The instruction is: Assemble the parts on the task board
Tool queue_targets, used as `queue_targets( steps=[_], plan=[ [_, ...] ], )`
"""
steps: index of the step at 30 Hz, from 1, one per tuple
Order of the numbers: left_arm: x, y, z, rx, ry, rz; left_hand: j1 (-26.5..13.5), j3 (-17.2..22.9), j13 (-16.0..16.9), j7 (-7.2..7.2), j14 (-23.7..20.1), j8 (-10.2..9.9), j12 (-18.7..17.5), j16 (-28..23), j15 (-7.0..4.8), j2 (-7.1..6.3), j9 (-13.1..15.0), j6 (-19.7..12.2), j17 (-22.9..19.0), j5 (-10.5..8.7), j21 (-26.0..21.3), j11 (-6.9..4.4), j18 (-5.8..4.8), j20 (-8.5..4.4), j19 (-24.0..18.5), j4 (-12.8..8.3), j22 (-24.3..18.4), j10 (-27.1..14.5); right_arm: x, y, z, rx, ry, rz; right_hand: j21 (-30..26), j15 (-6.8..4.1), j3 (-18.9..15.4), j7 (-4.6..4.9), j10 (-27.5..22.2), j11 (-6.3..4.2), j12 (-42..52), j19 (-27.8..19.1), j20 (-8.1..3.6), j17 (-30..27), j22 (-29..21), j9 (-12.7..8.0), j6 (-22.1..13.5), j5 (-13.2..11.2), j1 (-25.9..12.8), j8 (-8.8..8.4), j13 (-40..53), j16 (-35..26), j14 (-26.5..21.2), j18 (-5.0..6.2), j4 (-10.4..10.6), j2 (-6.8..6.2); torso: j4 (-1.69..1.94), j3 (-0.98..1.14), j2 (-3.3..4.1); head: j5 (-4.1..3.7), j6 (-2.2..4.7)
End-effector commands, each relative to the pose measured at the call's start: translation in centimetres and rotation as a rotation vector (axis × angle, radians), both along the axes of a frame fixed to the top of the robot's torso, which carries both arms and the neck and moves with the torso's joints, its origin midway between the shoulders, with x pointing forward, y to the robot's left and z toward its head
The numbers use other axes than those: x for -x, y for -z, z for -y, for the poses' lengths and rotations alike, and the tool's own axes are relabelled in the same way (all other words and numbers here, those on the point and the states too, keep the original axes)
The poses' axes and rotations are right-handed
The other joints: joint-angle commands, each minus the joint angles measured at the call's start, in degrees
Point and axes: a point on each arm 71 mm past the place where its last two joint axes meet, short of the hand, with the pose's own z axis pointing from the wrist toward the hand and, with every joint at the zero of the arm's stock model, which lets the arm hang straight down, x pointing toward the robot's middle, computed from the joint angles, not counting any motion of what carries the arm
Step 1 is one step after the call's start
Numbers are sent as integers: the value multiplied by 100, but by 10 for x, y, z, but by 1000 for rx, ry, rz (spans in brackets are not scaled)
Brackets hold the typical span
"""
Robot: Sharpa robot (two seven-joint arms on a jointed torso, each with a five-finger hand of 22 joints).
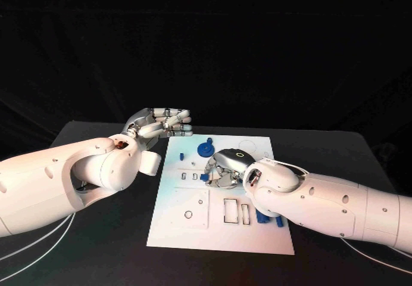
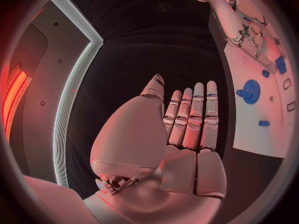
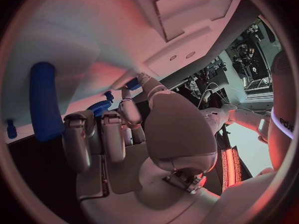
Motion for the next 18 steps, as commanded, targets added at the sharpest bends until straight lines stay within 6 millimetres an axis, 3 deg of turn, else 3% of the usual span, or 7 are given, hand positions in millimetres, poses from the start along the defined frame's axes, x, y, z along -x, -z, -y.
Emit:
queue_targets(
  steps=[1, 8, 18],
  plan=[
    [0, -1, 2, 9, 20, 3, 47, -20, -5, 38, -2, -35, -20, -40, 5, 5, 2, -19, 8, -31, 19, -3, 29, 15, 37, -23, -8, -30, 1, 3, 0, 34, 4, 8, 32, -62, 38, -15, 35, -36, 53, 611, -22, 1134, 1507, 22, 65, -147, 95, 57, 25, -14, 507, -82, -63, 45, 3, 1, 1, -5, -3],
    [0, -1, 3, 9, 20, 2, 56, -17, -5, 37, 0, -37, -23, -42, 5, 12, 2, -19, 10, -29, 19, -3, 29, 15, 38, -27, -9, -31, 2, 2, -2, 13, 16, 29, 32, -107, 122, -87, 150, -95, 150, 611, -58, 1154, 1507, 73, 209, -192, 132, 185, 121, -4, 512, -82, -67, 181, 1, -2, -2, -10, -10],
    [0, -1, 2, 8, 20, -1, 91, -7, -4, 33, 5, -43, -31, -50, 4, 31, 4, -16, 14, -26, 20, -5, 29, 14, 41, -46, -12, -29, 2, 1, 0, -10, 41, 49, 32, -139, 161, -118, 150, -127, 119, 611, -91, 1150, 1507, 96, 227, -64, 86, 237, 93, -7, 512, -82, -39, 225, 1, -3, -6, -10, -2]
  ],
)
